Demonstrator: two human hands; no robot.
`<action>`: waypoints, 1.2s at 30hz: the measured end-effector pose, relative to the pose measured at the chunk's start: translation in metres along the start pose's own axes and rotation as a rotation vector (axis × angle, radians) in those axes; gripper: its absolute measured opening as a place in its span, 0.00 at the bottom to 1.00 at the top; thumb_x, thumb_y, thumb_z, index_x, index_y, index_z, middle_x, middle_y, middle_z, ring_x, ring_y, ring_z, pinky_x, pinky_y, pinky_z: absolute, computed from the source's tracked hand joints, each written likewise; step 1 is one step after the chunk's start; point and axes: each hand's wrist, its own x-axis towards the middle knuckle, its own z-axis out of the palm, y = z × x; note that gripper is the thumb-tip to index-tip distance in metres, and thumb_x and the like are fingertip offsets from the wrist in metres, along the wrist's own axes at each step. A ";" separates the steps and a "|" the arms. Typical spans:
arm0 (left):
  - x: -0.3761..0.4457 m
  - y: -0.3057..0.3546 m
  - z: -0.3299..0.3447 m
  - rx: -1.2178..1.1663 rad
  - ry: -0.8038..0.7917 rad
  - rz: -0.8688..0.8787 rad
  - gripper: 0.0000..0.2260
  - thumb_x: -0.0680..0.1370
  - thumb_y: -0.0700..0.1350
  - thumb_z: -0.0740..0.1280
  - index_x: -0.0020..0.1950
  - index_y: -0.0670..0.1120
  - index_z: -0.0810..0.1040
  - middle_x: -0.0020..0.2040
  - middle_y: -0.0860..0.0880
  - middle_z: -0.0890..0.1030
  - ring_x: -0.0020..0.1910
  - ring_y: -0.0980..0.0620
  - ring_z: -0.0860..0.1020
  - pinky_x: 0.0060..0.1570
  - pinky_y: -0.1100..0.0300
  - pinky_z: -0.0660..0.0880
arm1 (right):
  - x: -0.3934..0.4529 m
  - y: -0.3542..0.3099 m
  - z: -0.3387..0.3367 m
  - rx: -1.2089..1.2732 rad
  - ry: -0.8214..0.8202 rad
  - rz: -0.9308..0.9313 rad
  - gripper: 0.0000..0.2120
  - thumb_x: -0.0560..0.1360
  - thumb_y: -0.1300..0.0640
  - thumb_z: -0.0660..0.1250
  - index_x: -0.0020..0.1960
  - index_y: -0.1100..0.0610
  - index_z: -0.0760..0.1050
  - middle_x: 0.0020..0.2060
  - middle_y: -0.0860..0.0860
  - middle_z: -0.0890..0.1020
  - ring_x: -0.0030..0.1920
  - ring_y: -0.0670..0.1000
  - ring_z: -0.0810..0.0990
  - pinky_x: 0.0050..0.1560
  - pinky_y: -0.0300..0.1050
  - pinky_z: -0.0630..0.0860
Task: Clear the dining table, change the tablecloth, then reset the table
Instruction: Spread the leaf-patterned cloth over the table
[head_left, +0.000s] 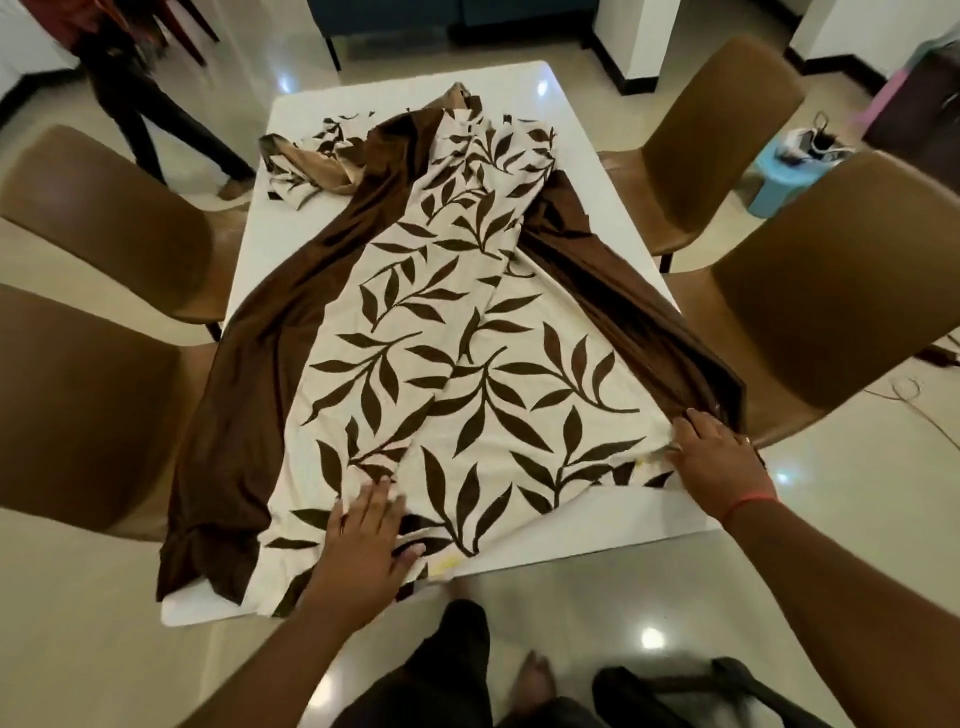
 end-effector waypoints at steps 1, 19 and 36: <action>-0.007 0.013 -0.004 -0.010 0.026 0.039 0.34 0.80 0.67 0.44 0.78 0.49 0.64 0.80 0.45 0.60 0.79 0.45 0.57 0.76 0.41 0.54 | -0.001 0.001 -0.002 -0.022 0.054 0.027 0.20 0.81 0.54 0.59 0.72 0.56 0.68 0.70 0.58 0.71 0.68 0.62 0.70 0.64 0.61 0.72; 0.032 0.168 -0.070 -0.257 -0.387 0.339 0.07 0.81 0.46 0.61 0.56 0.46 0.77 0.51 0.48 0.79 0.49 0.50 0.77 0.49 0.55 0.74 | -0.105 0.036 0.004 0.085 0.048 0.001 0.15 0.67 0.66 0.65 0.52 0.56 0.78 0.49 0.56 0.81 0.53 0.61 0.79 0.47 0.52 0.76; 0.027 0.108 -0.044 -0.008 -0.087 0.204 0.27 0.78 0.59 0.65 0.75 0.54 0.65 0.74 0.49 0.66 0.71 0.46 0.66 0.70 0.49 0.67 | -0.100 0.030 -0.003 0.401 0.175 0.277 0.18 0.75 0.55 0.68 0.64 0.56 0.72 0.64 0.59 0.72 0.60 0.64 0.74 0.58 0.58 0.77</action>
